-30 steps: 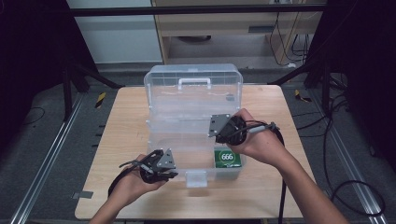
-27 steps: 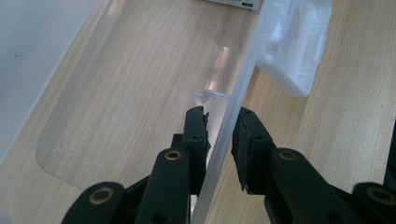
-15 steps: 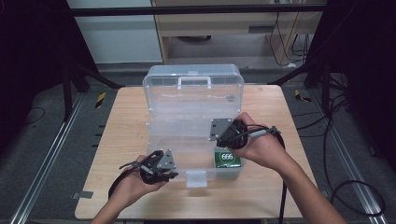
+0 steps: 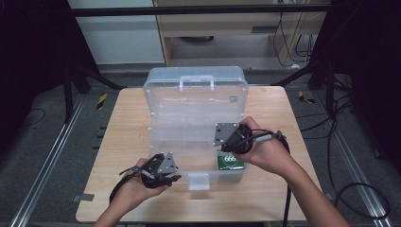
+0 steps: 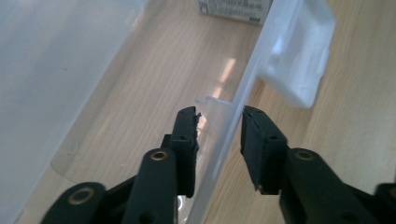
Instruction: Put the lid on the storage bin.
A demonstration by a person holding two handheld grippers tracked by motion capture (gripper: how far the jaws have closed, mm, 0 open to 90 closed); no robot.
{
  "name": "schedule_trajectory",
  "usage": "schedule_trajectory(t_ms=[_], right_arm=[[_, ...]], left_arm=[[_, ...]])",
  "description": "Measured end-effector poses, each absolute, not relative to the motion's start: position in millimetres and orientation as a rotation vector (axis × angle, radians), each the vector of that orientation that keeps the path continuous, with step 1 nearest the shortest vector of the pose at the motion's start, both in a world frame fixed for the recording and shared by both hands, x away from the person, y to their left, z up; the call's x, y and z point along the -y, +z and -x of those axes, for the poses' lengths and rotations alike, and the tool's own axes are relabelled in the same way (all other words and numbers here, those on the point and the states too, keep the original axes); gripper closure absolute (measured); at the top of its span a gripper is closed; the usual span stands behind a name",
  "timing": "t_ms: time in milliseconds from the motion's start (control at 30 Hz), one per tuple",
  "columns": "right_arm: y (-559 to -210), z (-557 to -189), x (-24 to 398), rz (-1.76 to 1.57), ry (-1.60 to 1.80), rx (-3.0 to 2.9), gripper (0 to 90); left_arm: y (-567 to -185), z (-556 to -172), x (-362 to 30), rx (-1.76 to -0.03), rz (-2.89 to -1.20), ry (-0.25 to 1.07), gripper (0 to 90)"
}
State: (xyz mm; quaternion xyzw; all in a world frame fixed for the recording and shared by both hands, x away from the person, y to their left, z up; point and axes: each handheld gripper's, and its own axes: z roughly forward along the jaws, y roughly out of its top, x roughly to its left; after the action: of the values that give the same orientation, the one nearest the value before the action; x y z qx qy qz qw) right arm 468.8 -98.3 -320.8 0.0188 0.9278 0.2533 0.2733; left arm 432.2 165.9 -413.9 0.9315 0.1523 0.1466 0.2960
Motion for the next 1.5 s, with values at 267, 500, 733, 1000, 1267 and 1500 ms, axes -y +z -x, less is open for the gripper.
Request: schedule_trajectory(t_ms=[267, 500, 733, 1000, 1267, 1500], right_arm=[[-322.4, -467.0, 100.1, -0.047, 0.695, -2.494, 84.4], [-323.4, -465.2, 100.4, -0.043, 0.695, -2.487, 84.0], [-325.2, -463.6, 101.6, -0.05, 0.713, -2.483, 83.4], [-325.9, -461.6, 99.7, -0.041, 0.692, -2.475, 82.8], [-327.1, -460.4, 101.1, -0.046, 0.702, -2.468, 82.8], [-329.2, -457.2, 101.3, -0.04, 0.699, -2.47, 82.8]], left_arm=[[-369.4, -413.9, -203.9, -0.444, -2.257, 0.245, 57.3], [-328.9, -438.1, -246.8, -0.61, -2.14, 0.322, 72.6], [-313.3, -469.6, -268.2, -0.791, -1.991, 0.338, 86.9], [-301.0, -499.0, -265.2, -0.861, -1.952, 0.341, 89.9], [-290.6, -520.1, -260.0, -0.895, -1.934, 0.33, 89.9], [-294.4, -530.8, -262.3, -0.931, -1.901, 0.287, 89.9]])
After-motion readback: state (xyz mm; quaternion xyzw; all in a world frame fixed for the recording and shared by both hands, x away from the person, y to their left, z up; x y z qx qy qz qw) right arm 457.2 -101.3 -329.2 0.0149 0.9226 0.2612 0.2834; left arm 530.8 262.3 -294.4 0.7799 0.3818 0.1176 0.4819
